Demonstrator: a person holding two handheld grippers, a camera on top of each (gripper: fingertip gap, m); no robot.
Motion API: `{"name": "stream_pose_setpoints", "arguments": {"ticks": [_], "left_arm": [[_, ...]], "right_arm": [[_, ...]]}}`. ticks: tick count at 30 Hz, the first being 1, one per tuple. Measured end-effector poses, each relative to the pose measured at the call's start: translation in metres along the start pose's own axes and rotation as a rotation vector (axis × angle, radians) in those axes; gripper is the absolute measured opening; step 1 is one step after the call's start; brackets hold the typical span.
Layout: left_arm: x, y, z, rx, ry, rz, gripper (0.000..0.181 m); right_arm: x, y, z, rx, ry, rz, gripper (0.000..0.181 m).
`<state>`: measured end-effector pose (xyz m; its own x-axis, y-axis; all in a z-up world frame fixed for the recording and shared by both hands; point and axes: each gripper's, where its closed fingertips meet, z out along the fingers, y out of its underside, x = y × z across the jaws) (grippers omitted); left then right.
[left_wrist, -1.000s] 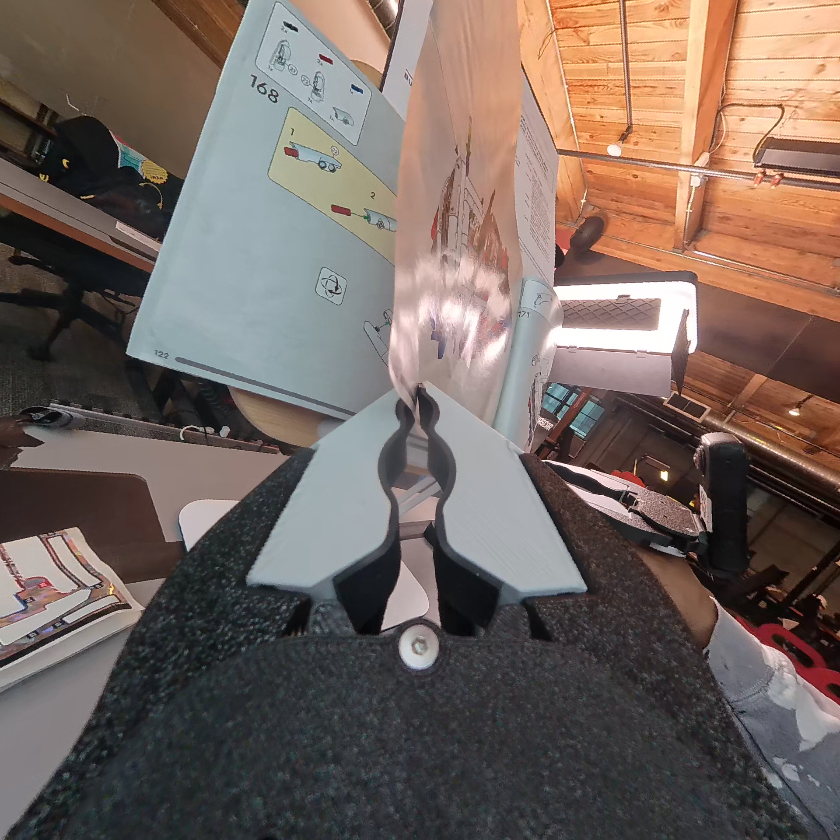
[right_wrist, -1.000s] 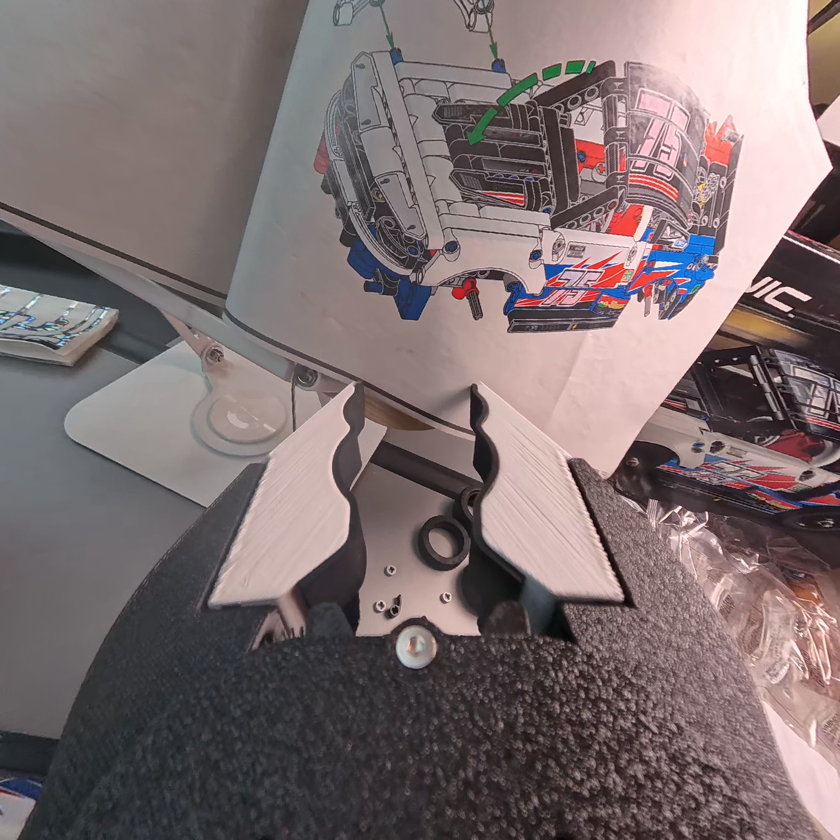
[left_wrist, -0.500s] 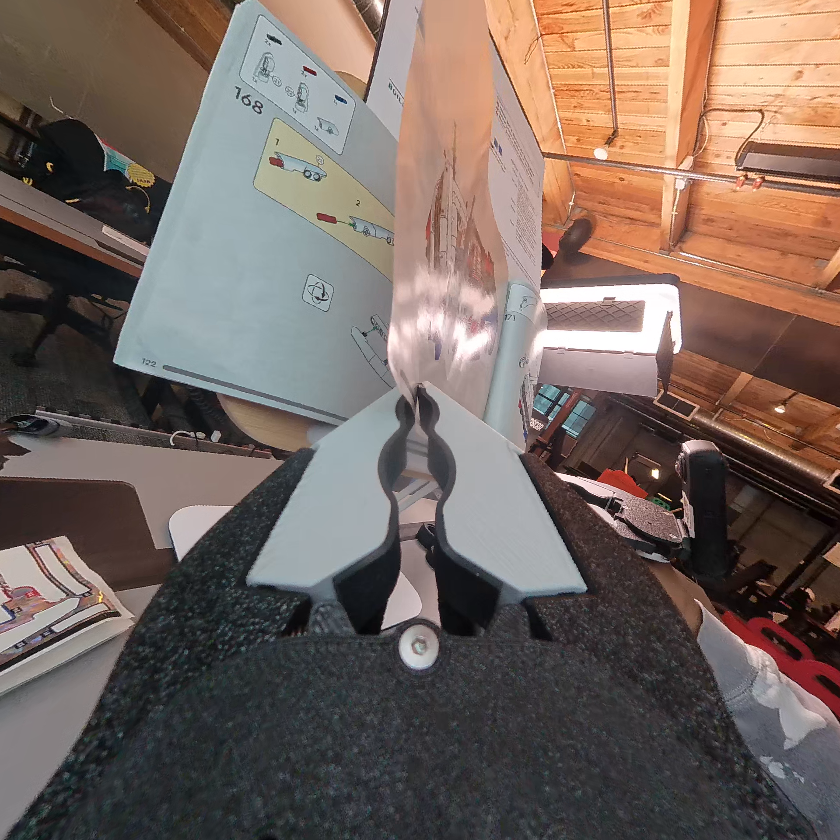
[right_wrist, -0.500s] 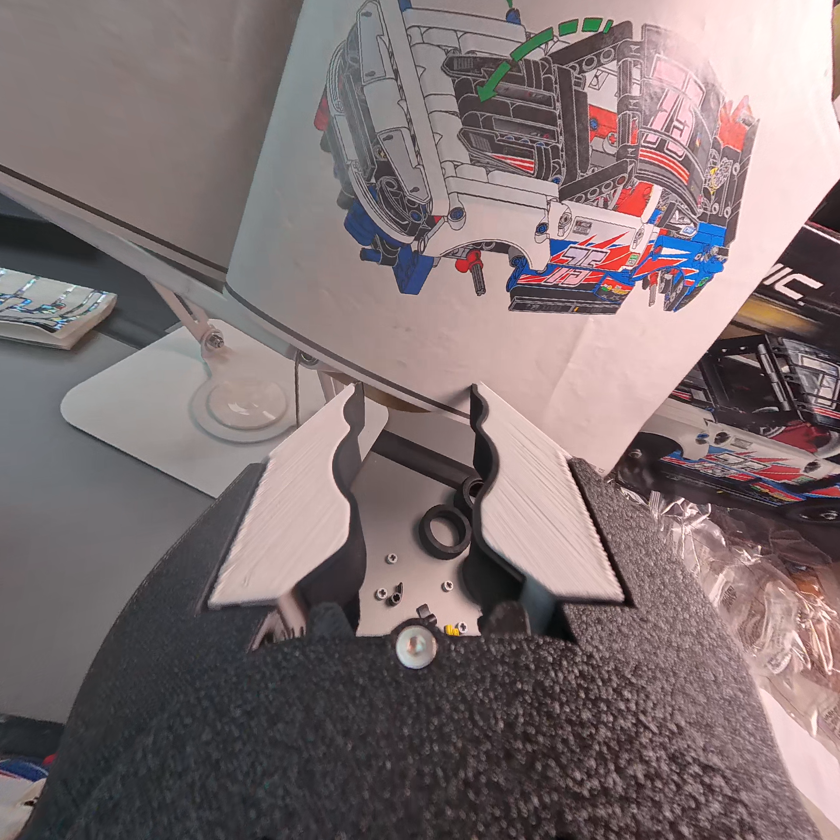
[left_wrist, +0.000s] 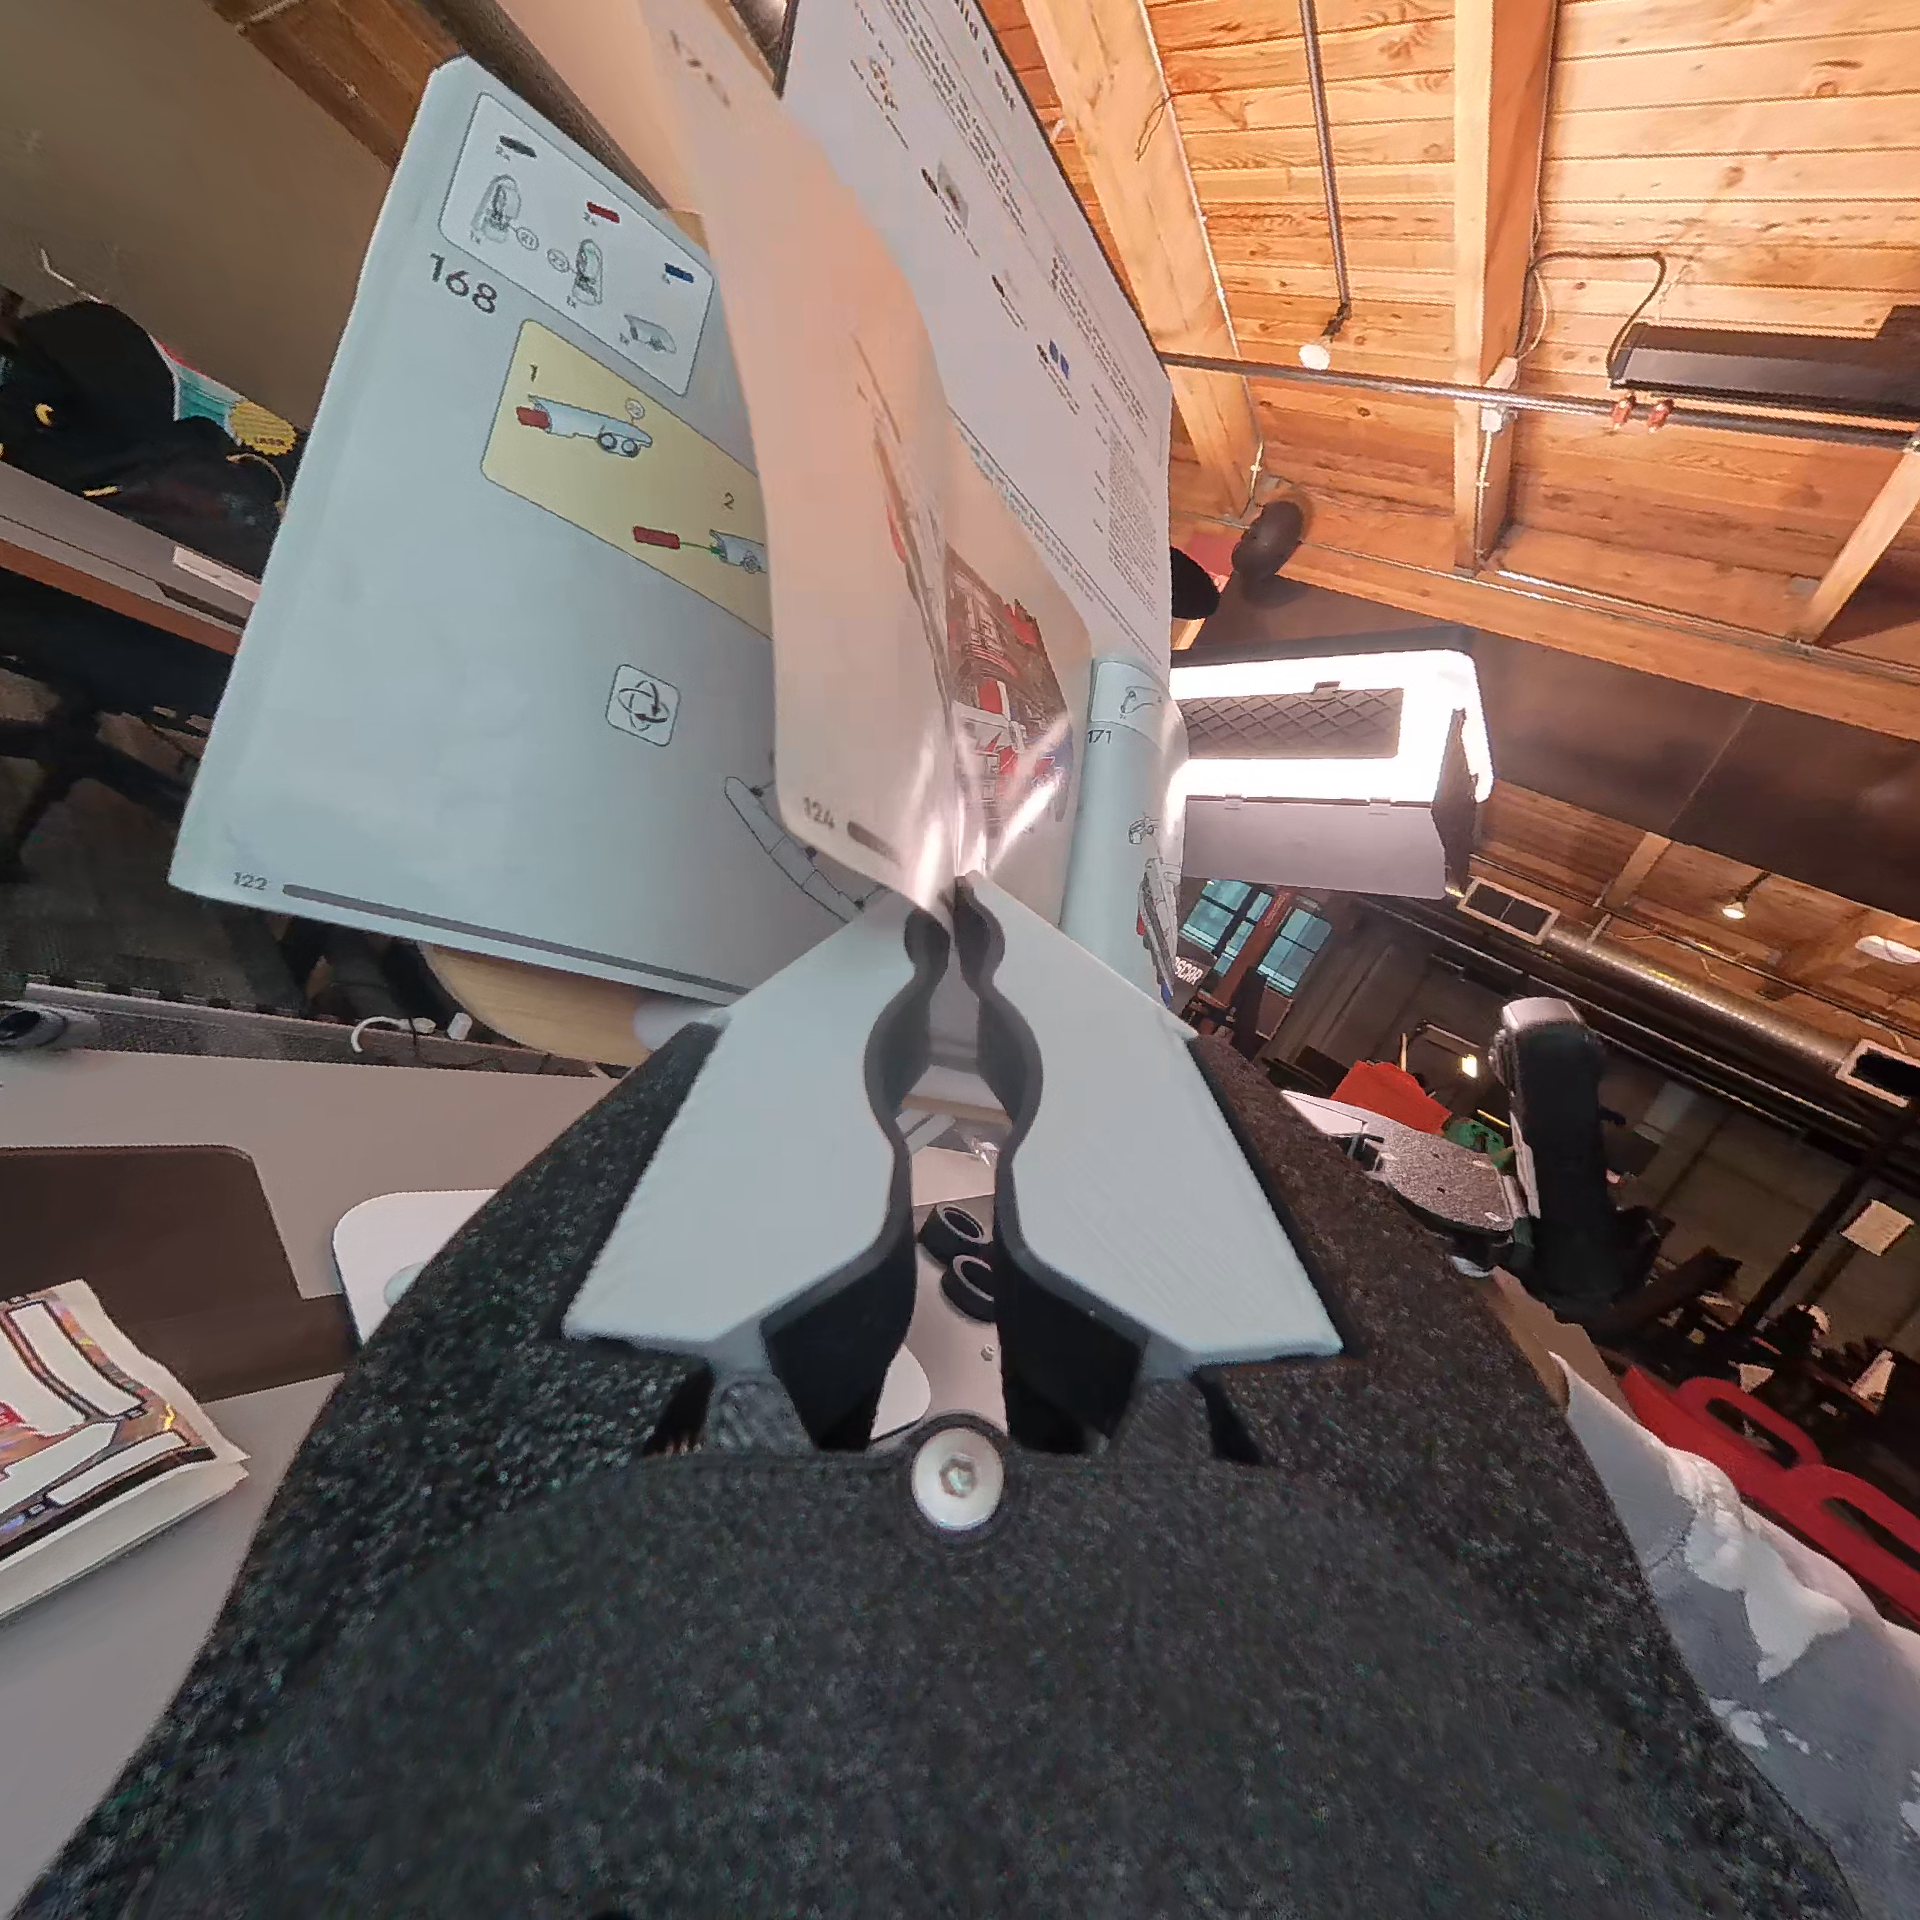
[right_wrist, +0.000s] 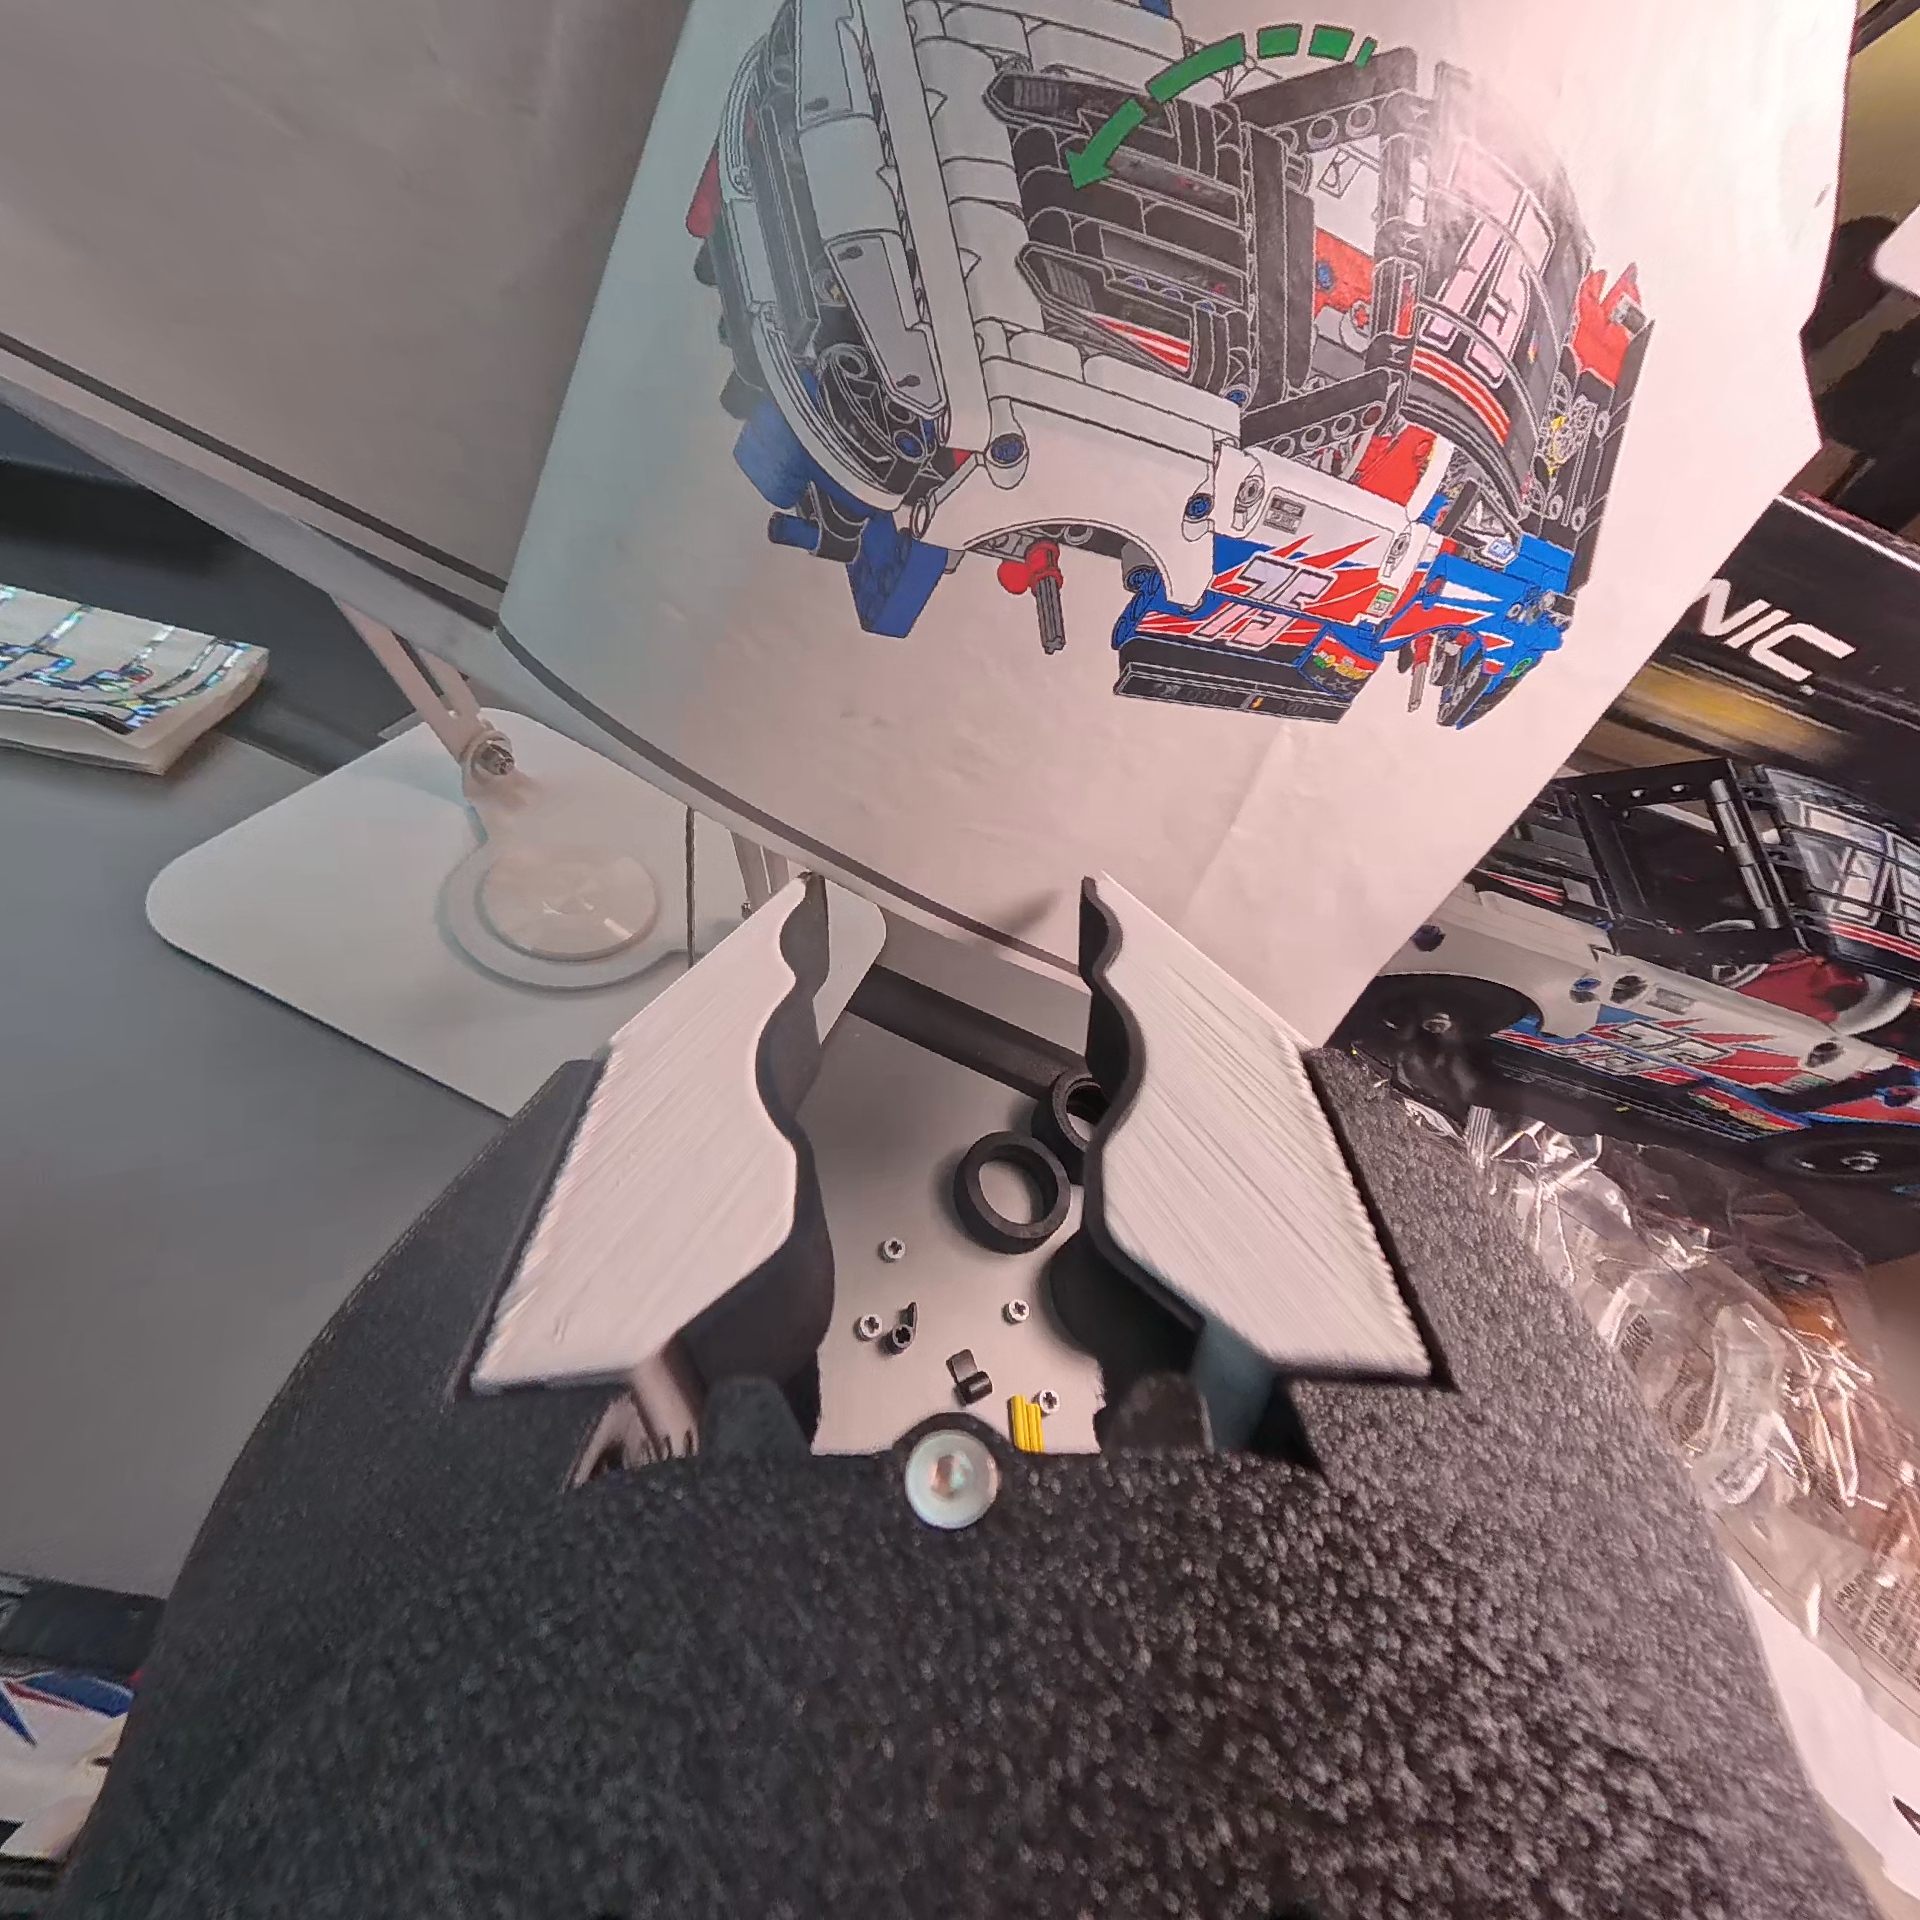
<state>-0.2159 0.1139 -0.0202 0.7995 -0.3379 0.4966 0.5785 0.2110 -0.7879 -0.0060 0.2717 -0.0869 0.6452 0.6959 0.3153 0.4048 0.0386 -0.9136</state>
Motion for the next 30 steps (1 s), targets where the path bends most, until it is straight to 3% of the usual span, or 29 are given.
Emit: {"name": "stream_pose_setpoints", "arguments": {"ticks": [11,19,24,30], "left_arm": [[0.028,-0.004,0.002,0.004,0.080,0.041,0.000],[0.088,0.002,0.009,-0.018,0.225,0.112,0.000],[0.134,0.022,0.018,-0.065,0.327,0.175,0.000],[0.183,0.072,0.044,-0.182,0.448,0.233,0.000]], "right_arm": [[0.000,0.010,0.001,-0.005,-0.009,0.009,0.047],[0.004,0.014,-0.011,0.024,-0.032,0.009,0.048],[0.007,0.017,-0.030,0.057,-0.057,0.017,0.047],[0.015,0.020,-0.047,0.070,-0.058,0.023,0.048]]}}
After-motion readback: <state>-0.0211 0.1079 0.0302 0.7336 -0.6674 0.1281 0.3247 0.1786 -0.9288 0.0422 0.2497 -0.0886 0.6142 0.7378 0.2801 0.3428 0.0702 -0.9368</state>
